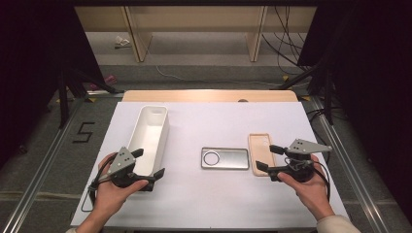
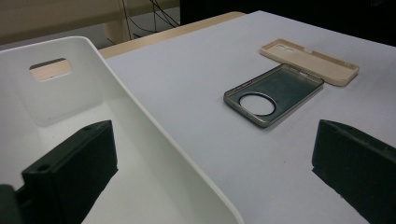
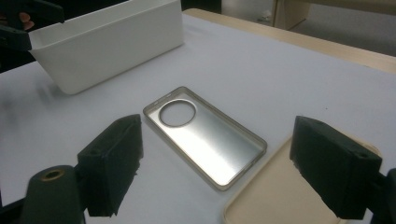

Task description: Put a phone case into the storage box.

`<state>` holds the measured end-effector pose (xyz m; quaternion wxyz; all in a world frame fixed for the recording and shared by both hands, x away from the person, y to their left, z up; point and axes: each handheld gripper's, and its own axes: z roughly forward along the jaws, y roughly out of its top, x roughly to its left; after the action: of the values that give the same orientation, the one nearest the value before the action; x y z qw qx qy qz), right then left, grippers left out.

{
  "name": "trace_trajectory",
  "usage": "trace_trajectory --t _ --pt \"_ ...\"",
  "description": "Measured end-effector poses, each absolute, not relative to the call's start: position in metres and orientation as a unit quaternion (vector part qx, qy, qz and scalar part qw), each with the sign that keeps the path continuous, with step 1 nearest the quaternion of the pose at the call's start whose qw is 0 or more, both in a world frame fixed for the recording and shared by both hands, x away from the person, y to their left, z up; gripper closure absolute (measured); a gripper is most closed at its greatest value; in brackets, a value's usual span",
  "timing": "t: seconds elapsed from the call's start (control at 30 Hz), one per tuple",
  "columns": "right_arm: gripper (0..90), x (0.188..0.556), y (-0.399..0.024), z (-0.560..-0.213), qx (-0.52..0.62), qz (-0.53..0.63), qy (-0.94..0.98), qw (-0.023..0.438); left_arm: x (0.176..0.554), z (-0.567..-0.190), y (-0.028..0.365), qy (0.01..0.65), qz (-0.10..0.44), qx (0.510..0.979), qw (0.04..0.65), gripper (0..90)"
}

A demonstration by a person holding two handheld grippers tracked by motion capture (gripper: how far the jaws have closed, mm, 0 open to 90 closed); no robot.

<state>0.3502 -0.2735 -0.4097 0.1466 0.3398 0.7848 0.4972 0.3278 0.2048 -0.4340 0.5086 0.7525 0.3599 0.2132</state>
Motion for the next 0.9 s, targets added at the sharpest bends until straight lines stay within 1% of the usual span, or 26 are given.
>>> trace_trajectory --t 0.07,0.2,0.23,0.33,0.37,0.4,0.5,0.53,0.57,0.6,0.7,0.73,0.9 --pt "18.7 0.35 -0.272 -0.41 0.34 0.494 0.787 0.146 0.328 -0.434 0.205 0.36 0.213 0.752 0.509 0.0" --pt "25.1 0.351 -0.267 -0.41 0.335 0.489 0.792 0.147 0.328 -0.434 0.205 0.359 0.214 0.753 0.509 0.0" --pt "28.1 0.352 -0.266 -0.41 0.333 0.487 0.793 0.149 0.328 -0.434 0.204 0.36 0.214 0.752 0.509 0.0" --pt "49.2 0.354 -0.26 -0.412 0.325 0.473 0.804 0.154 0.328 -0.434 0.204 0.359 0.214 0.753 0.508 0.0" --pt "54.9 0.356 -0.258 -0.412 0.321 0.466 0.81 0.156 0.328 -0.434 0.204 0.359 0.214 0.753 0.508 0.0" --pt "64.0 0.357 -0.254 -0.413 0.319 0.453 0.818 0.156 0.328 -0.434 0.203 0.358 0.214 0.753 0.509 0.0" --pt "80.6 0.364 -0.244 -0.415 0.313 0.429 0.834 0.153 0.328 -0.433 0.202 0.356 0.215 0.754 0.508 0.0" --pt "85.4 0.367 -0.239 -0.415 0.309 0.416 0.841 0.152 0.328 -0.433 0.202 0.356 0.215 0.755 0.508 0.0" --pt "88.4 0.37 -0.236 -0.416 0.308 0.409 0.846 0.148 0.328 -0.434 0.203 0.357 0.214 0.755 0.507 0.0" --pt "90.0 0.373 -0.232 -0.417 0.309 0.396 0.852 0.148 0.328 -0.434 0.203 0.357 0.214 0.754 0.508 0.0" --pt "90.0 0.381 -0.223 -0.422 0.307 0.364 0.867 0.149 0.328 -0.434 0.203 0.358 0.214 0.754 0.508 0.0" --pt "90.0 0.389 -0.215 -0.428 0.311 0.333 0.878 0.145 0.328 -0.433 0.203 0.358 0.214 0.754 0.508 0.0" --pt "90.0 0.403 -0.206 -0.437 0.319 0.282 0.894 0.138 0.327 -0.433 0.203 0.358 0.214 0.753 0.51 0.0"
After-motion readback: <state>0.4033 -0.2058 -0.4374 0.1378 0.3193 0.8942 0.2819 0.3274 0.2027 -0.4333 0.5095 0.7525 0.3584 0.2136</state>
